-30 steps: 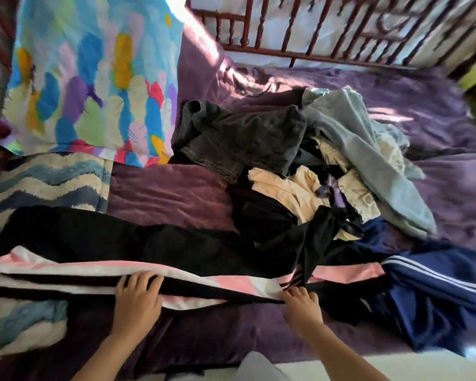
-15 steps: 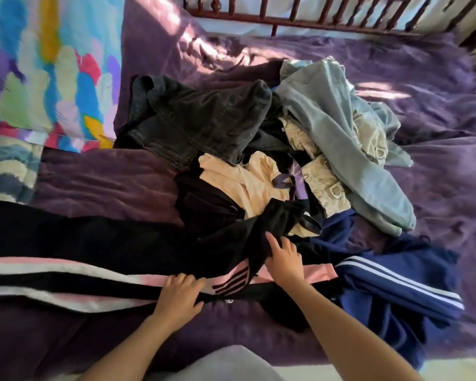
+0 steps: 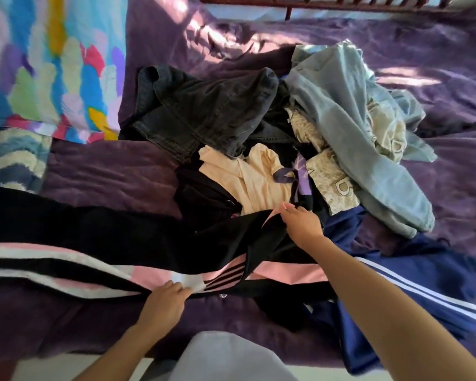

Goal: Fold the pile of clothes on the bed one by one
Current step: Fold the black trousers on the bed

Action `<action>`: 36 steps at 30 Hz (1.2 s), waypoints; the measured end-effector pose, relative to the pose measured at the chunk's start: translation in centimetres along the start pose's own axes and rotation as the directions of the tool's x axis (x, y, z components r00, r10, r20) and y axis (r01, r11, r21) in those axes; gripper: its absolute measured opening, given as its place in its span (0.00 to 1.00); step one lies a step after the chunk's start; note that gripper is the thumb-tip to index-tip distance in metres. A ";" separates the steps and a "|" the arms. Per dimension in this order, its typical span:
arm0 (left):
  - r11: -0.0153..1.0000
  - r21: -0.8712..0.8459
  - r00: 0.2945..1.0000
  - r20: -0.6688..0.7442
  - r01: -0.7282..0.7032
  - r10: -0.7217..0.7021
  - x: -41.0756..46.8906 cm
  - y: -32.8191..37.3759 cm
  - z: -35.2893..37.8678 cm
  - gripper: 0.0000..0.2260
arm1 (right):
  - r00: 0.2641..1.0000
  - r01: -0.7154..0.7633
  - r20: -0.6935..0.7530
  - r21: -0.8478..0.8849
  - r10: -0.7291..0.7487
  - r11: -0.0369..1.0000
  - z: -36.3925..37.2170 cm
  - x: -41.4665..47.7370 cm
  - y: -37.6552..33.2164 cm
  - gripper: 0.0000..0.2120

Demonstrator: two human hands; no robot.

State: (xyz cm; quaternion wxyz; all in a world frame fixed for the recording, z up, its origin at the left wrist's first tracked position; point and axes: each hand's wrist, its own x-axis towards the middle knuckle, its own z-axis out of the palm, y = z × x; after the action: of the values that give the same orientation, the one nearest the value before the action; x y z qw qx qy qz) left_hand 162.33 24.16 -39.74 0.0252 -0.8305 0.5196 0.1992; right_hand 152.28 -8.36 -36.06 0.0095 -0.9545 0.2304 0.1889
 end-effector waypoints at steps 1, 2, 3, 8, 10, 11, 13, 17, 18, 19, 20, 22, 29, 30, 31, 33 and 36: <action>1.000 0.001 1.000 -0.003 -0.009 0.009 0.0 0.0 0.0 0.20 | 0.994 0.035 -0.109 0.042 -0.030 0.998 0.3 -0.9 0.9 0.18; 1.000 0.002 1.000 -0.006 -0.020 0.020 0.0 0.0 0.1 0.20 | 0.975 0.058 -0.216 0.065 -0.043 0.996 0.4 -2.0 1.8 0.13; 1.000 -0.001 0.999 -0.013 -0.030 0.030 0.0 -0.1 0.2 0.19 | 0.966 0.036 -0.260 0.089 -0.012 0.995 0.8 -3.5 2.9 0.08; 0.994 -0.001 0.990 -0.090 -0.107 0.106 -0.1 -0.4 0.7 0.16 | 0.926 -0.013 -0.371 0.151 0.069 0.988 7.3 -13.9 6.2 0.12; 0.991 0.050 0.983 -0.127 -0.124 0.129 -0.4 -0.4 1.1 0.10 | 0.975 -0.087 -0.189 0.163 0.117 0.983 9.9 -17.1 5.7 0.11; 0.992 0.065 0.987 -0.116 -0.106 0.113 -0.6 -0.3 1.4 0.09 | 0.983 -0.144 -0.084 0.187 0.162 0.972 10.9 -17.8 5.2 0.09; 0.995 0.089 0.997 -0.046 -0.054 0.058 -0.9 -0.1 1.9 0.16 | 0.958 -0.274 0.014 0.322 0.285 0.906 11.5 -17.9 4.0 0.04; 0.995 0.103 1.000 0.022 0.009 -0.011 -1.0 -0.2 1.3 0.24 | 0.697 -0.548 0.162 0.749 0.698 0.373 8.5 -15.0 1.5 0.04; 0.995 0.100 0.999 0.033 0.014 -0.018 -0.9 -0.3 1.0 0.25 | 0.634 -0.567 0.256 0.795 0.729 0.214 8.0 -14.0 1.3 0.09; 0.994 0.101 0.998 0.057 0.028 -0.034 -0.9 -0.5 0.7 0.26 | 0.597 -0.573 0.334 0.814 0.729 0.096 7.2 -13.2 1.0 0.16; 0.994 0.107 0.996 0.071 0.039 -0.047 -0.9 -0.7 0.4 0.27 | 0.585 -0.566 0.375 0.824 0.719 0.031 7.0 -12.5 0.9 0.22; 0.991 0.114 0.992 0.100 0.068 -0.080 -1.0 -1.1 0.2 0.28 | 0.589 -0.579 0.422 0.815 0.689 -0.004 6.6 -11.4 0.6 0.31; 0.970 0.145 0.968 0.134 0.194 -0.213 -1.5 -1.8 -0.2 0.19 | 0.550 -0.591 0.419 0.807 0.723 -0.018 5.8 -10.5 1.3 0.23; 0.966 0.139 0.961 0.140 0.217 -0.236 -1.6 -1.9 -0.3 0.19 | 0.558 -0.548 0.385 0.836 0.735 -0.022 5.1 -10.5 2.1 0.23; 0.961 0.141 0.953 0.153 0.239 -0.260 -1.5 -2.0 -0.6 0.19 | 0.564 -0.493 0.335 0.870 0.754 -0.017 4.3 -10.6 3.0 0.24; 0.952 0.126 0.940 0.167 0.279 -0.297 -1.4 -2.6 -1.2 0.23 | 0.546 -0.406 0.236 0.914 0.804 0.008 2.3 -10.8 5.4 0.25; 0.924 0.131 0.912 0.158 0.360 -0.378 -1.8 -2.8 -3.2 0.24 | 0.476 -0.445 0.168 0.893 0.863 0.071 0.7 -11.6 9.2 0.25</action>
State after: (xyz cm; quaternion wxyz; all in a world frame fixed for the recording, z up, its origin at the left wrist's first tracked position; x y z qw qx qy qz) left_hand 165.06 26.22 -36.63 0.1507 -0.8898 0.3583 0.2391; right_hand 138.41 -11.42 -31.80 0.3440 -0.5965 0.7028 -0.1787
